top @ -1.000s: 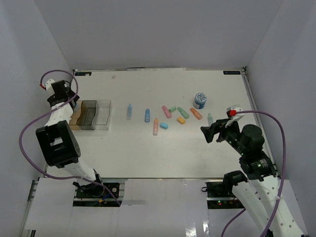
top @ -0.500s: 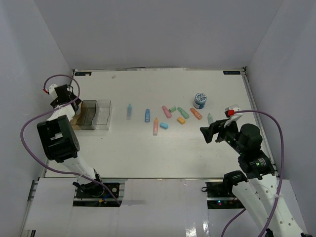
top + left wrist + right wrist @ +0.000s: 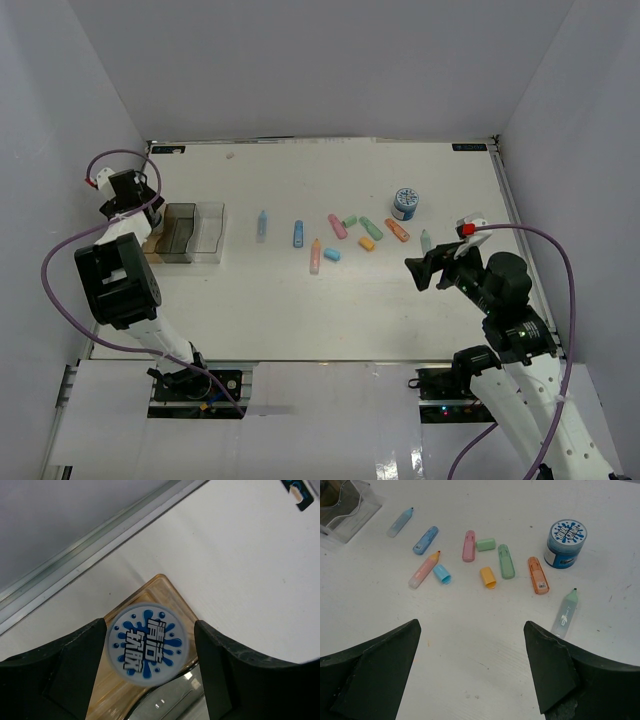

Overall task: Sort the stationery into containers
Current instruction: Place the stationery in the storage box, then pick up the stationery from the corner of the board, then place the pen at the center of the board, then pick up the pen from the center of the board, then place the stationery in the storage box.

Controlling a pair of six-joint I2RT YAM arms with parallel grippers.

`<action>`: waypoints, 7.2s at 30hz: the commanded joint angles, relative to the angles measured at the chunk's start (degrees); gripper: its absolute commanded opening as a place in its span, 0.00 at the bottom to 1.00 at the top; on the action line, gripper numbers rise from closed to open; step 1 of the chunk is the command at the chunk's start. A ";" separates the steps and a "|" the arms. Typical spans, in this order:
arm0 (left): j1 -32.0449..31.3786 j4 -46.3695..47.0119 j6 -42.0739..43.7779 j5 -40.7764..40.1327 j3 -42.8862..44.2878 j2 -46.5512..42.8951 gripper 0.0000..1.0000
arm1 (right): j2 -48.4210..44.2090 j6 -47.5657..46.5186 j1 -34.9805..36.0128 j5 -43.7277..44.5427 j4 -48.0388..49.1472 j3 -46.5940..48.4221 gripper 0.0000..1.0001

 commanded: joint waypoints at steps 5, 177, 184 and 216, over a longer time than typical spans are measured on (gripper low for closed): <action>0.36 3.95 -0.77 1.01 -0.22 -1.06 0.85 | -1.13 1.07 0.44 -0.73 1.60 -0.77 0.90; -69.51 -26.11 -3.23 -5.32 -9.36 -18.30 0.98 | 8.54 -2.62 35.07 41.46 16.72 -8.24 0.90; -69.51 -25.49 -3.67 -4.53 -7.87 -16.09 0.89 | 7.05 -2.80 35.06 41.37 16.63 -8.33 0.90; -5.80 -29.37 2.92 -6.64 2.93 -26.04 0.41 | 3.88 -1.22 34.98 26.17 16.10 -7.80 0.90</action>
